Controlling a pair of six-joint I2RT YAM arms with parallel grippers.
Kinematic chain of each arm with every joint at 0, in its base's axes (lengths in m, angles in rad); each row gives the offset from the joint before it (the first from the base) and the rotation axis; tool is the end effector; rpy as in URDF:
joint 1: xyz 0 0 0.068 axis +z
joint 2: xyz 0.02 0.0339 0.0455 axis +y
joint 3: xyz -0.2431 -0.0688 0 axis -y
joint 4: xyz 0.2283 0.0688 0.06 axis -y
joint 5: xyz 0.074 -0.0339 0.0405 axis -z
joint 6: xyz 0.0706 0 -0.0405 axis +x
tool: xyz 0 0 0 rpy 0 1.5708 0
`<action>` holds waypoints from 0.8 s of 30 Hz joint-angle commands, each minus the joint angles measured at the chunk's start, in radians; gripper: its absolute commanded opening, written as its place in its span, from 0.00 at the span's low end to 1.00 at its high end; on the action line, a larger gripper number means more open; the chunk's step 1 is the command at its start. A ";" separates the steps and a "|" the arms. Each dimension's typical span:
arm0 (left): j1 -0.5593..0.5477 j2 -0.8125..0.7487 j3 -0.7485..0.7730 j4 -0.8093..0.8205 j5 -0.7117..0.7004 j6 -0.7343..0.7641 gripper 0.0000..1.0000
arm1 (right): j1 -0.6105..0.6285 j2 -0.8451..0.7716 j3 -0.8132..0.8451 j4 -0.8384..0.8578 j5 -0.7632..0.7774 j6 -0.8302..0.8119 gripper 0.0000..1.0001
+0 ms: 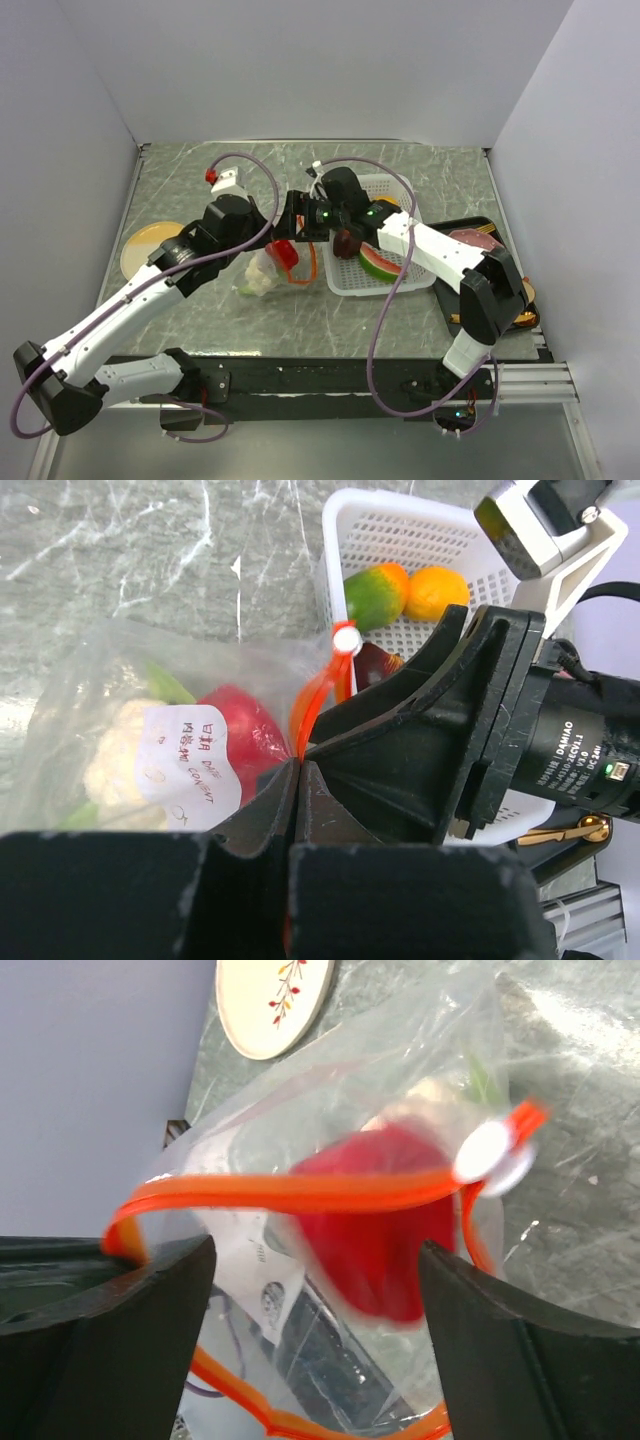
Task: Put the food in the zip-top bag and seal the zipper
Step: Place the fake vegetable in the zipper food storage bag, then pick up the fake fruit from the bin.
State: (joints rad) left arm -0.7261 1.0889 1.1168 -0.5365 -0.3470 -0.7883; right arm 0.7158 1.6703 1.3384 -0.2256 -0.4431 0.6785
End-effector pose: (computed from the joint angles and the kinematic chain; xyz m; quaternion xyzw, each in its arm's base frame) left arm 0.2077 -0.1523 0.3269 -0.1138 0.8462 -0.2345 0.4648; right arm 0.2793 0.2830 0.2648 -0.1225 0.8509 0.4512 0.2396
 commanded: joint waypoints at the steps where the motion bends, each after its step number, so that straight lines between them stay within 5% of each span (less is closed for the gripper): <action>1: -0.001 -0.044 0.051 0.015 -0.040 -0.005 0.03 | 0.007 -0.067 0.002 -0.003 0.050 -0.034 0.92; 11: 0.004 -0.087 0.037 0.004 -0.106 -0.009 0.04 | -0.027 -0.225 -0.071 -0.092 0.289 -0.060 0.93; 14: 0.007 -0.115 0.086 -0.125 -0.283 -0.110 0.01 | -0.061 -0.312 -0.126 -0.100 0.357 -0.066 0.93; 17: 0.022 -0.213 0.000 0.051 -0.219 -0.014 0.08 | -0.116 -0.385 -0.197 -0.087 0.369 -0.062 0.93; 24: 0.031 -0.018 0.061 -0.117 -0.172 -0.060 0.01 | -0.190 -0.422 -0.291 -0.093 0.354 -0.062 0.94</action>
State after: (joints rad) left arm -0.6979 0.9520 1.1419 -0.6128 -0.5323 -0.8345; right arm 0.5495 1.2495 1.0744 -0.3164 -0.1127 0.6304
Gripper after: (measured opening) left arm 0.017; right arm 0.935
